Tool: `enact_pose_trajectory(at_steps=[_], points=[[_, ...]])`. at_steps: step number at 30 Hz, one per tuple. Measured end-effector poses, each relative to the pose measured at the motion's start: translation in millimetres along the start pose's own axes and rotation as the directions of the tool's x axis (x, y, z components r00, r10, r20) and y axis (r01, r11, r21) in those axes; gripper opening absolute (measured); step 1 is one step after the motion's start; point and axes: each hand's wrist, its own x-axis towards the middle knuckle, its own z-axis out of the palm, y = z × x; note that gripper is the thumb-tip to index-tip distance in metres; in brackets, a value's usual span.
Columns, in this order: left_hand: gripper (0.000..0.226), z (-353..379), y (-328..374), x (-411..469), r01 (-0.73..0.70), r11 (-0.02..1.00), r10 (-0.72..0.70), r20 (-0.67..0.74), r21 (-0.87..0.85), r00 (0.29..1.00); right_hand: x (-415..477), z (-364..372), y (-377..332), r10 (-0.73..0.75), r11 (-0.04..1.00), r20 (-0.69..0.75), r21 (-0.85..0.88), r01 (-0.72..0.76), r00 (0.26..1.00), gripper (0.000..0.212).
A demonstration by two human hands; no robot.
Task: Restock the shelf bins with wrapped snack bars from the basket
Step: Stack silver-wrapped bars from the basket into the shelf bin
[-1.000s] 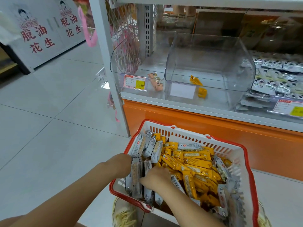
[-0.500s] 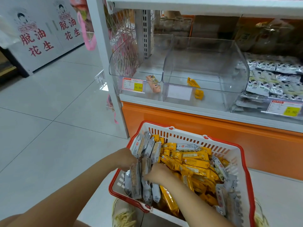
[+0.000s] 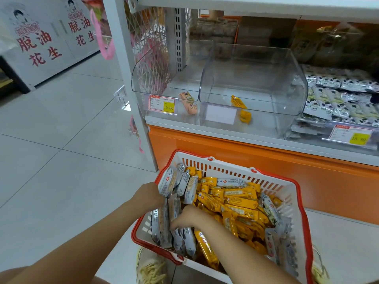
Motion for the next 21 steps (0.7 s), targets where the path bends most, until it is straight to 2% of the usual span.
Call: enact_pose_trajectory(at_steps=[2,4,6,9,13,16,19,21], points=[[0.024,0.4,4.1,-4.2,-0.042,0.999,0.042,0.016,-0.005,0.999,-0.4,3.0,4.7,-0.026,0.999,-0.054,0.044,0.028,0.998,0.047],[0.036,4.7,7.4,-4.4,-0.087,0.996,0.089,0.076,-0.027,0.993,-4.4,1.8,4.0,-0.028,0.985,-0.133,0.164,0.05,0.991,0.063],[0.038,4.7,13.3,-6.8,-0.052,0.981,0.065,0.062,-0.189,0.996,-13.5,-7.2,0.7,-0.015,0.953,-0.204,0.295,0.076,0.979,0.077],[0.038,-3.1,20.1,-4.8,-0.01,0.913,0.018,0.016,-0.409,1.0,-28.9,-25.1,-0.8,-0.049,0.942,-0.319,0.299,0.15,0.946,0.092],[0.031,-18.6,28.2,-10.8,0.087,0.729,0.01,0.138,-0.679,0.99,-42.7,-34.1,-1.2,-0.101,0.952,-0.472,0.211,0.223,0.876,0.086],[0.037,-24.4,36.9,-21.0,0.077,0.571,0.045,0.125,-0.817,0.991,-53.8,-37.8,-1.9,-0.154,0.922,-0.561,0.213,0.322,0.813,0.077],[0.027,-32.2,48.3,-25.2,-0.018,0.523,0.129,0.058,-0.852,0.99,-66.1,-45.6,-1.4,-0.176,0.859,-0.633,0.275,0.432,0.754,0.065],[0.021,-39.9,55.4,-25.2,-0.028,0.488,0.2,0.081,-0.872,0.976,-73.7,-53.7,1.4,-0.197,0.816,-0.649,0.307,0.49,0.735,0.064]])
